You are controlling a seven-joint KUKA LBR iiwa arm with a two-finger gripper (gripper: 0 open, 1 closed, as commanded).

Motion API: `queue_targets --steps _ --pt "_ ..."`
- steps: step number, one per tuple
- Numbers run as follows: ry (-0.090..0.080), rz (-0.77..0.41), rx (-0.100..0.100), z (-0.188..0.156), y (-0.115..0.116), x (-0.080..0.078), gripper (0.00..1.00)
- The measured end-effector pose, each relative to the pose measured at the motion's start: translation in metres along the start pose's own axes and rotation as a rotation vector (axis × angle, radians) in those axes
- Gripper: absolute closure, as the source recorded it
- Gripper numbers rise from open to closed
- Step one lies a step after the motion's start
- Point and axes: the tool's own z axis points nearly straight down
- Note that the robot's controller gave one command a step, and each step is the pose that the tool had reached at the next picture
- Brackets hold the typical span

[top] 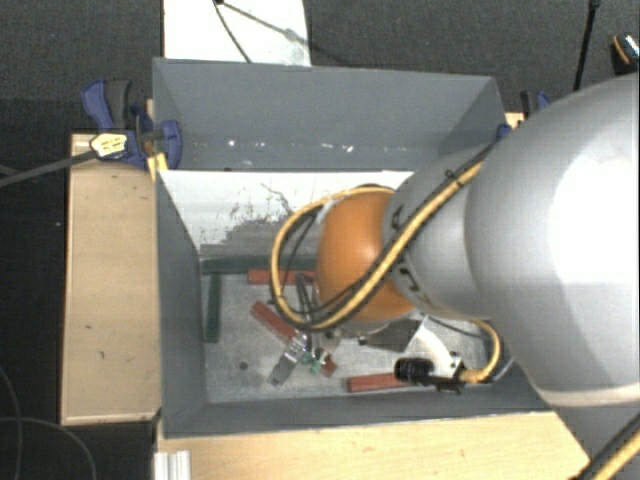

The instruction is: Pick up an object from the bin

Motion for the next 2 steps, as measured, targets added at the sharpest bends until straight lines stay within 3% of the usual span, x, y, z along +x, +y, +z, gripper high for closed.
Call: queue_targets --steps 1,2 --pt "-0.003 0.191 -0.005 0.001 0.013 0.002 0.00" --pt "0.000 0.226 0.002 0.032 0.011 0.006 0.00"
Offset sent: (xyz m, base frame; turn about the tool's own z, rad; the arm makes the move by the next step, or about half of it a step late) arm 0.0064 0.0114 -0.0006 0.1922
